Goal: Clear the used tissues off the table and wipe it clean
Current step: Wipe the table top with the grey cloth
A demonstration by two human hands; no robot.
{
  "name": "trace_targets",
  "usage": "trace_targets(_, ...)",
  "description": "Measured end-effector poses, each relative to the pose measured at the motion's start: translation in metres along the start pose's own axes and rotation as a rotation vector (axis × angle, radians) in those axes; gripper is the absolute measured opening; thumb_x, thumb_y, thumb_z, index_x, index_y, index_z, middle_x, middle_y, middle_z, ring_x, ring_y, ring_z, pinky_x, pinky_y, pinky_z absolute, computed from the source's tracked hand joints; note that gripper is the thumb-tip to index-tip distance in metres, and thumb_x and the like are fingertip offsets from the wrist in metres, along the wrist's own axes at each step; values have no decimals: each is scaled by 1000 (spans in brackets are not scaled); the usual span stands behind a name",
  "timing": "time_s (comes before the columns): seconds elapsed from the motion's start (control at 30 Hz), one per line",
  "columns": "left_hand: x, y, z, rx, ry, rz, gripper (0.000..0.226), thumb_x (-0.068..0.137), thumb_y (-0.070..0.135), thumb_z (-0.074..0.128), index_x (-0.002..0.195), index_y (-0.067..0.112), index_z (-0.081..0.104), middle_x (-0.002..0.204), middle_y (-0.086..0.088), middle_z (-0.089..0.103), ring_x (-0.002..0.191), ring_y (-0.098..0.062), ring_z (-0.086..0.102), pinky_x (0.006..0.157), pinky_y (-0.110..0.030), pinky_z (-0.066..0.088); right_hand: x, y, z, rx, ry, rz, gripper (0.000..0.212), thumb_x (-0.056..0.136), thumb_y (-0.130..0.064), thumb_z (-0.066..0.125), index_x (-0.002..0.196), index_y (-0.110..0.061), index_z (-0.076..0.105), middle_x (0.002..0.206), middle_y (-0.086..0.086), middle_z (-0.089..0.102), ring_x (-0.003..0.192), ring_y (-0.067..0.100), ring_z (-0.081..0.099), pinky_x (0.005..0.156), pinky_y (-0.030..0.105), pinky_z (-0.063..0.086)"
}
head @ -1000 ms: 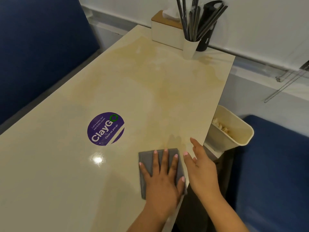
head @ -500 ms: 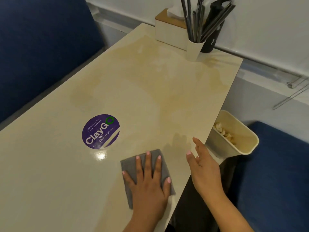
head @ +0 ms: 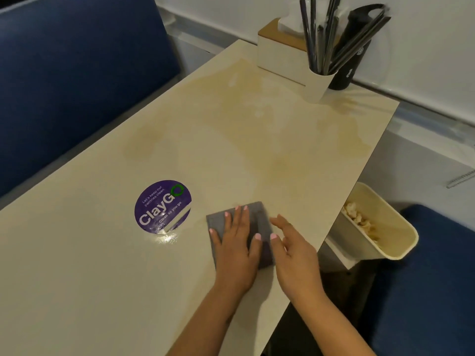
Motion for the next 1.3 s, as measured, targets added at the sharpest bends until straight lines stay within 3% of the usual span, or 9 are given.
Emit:
trace_targets(0.1,-10,-18,-45,-576,248,-122,50,89,26,39,139,25,39,134,22,45,119,18,41,96,-2,31,0,-11,47,-100,-86,-114,42,101,-29,37,143,-29,36,148,-22,18,141,-1,8,113,19,14)
trace_targets(0.2,-24,-46,-78,-611,455,-203,42,92,0,43,122,27,56,122,16,59,112,7,53,90,-6,42,3,-7,92,-366,-121,-164,57,95,-49,15,149,-32,13,153,-14,-11,139,9,-29,115,30,-16)
trace_targets(0.27,-27,-66,-95,-489,506,-237,45,89,-5,44,112,29,61,114,15,63,107,1,57,92,-16,45,7,-3,106,-576,-54,-200,63,91,-53,14,149,-28,19,158,2,2,143,25,-17,116,39,-13)
trace_targets(0.37,-21,-95,-117,-305,519,-249,44,85,-5,45,108,27,63,109,13,62,104,-11,58,90,-27,45,11,2,113,-722,12,-197,57,98,-49,11,147,-26,28,156,10,21,143,33,8,111,51,2)
trace_targets(0.57,13,-127,-145,73,446,-135,36,82,0,48,111,13,65,123,-1,60,116,-24,52,98,-34,38,29,1,109,-780,104,-138,57,99,-47,8,140,-29,42,150,11,34,141,35,15,110,58,5)
trace_targets(0.67,27,-142,-146,218,330,-204,36,90,5,49,122,19,59,140,0,47,133,-25,36,109,-50,24,35,-2,113,-825,128,-145,52,96,-43,21,141,-27,42,148,13,38,139,38,22,110,55,-1)
trace_targets(0.87,41,-148,-150,347,214,-179,36,98,20,42,132,28,51,150,7,34,143,-20,17,113,-50,5,49,-32,145,-813,129,-163,53,91,-42,27,141,-28,42,149,12,36,138,39,29,109,59,3)
trace_targets(1.03,47,-152,-147,401,163,-172,38,100,26,37,137,30,44,151,10,30,144,-19,13,113,-50,2,9,-20,151,-854,-28,-340,50,93,-46,29,140,-34,39,153,5,31,142,31,21,109,58,9)
trace_targets(1.3,51,-144,-131,460,115,-55,39,100,24,39,138,29,45,147,5,39,142,-22,22,111,-53,3,78,-15,114,-859,34,-94,67,84,-55,-8,148,-42,4,160,-1,-3,145,28,-13,109,57,-15)
Point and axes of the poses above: each hand's wrist, its own x-axis towards the middle knuckle, its own z-axis out of the palm, y = z × x, the point moved 9 cm from there along x, towards the middle knuckle
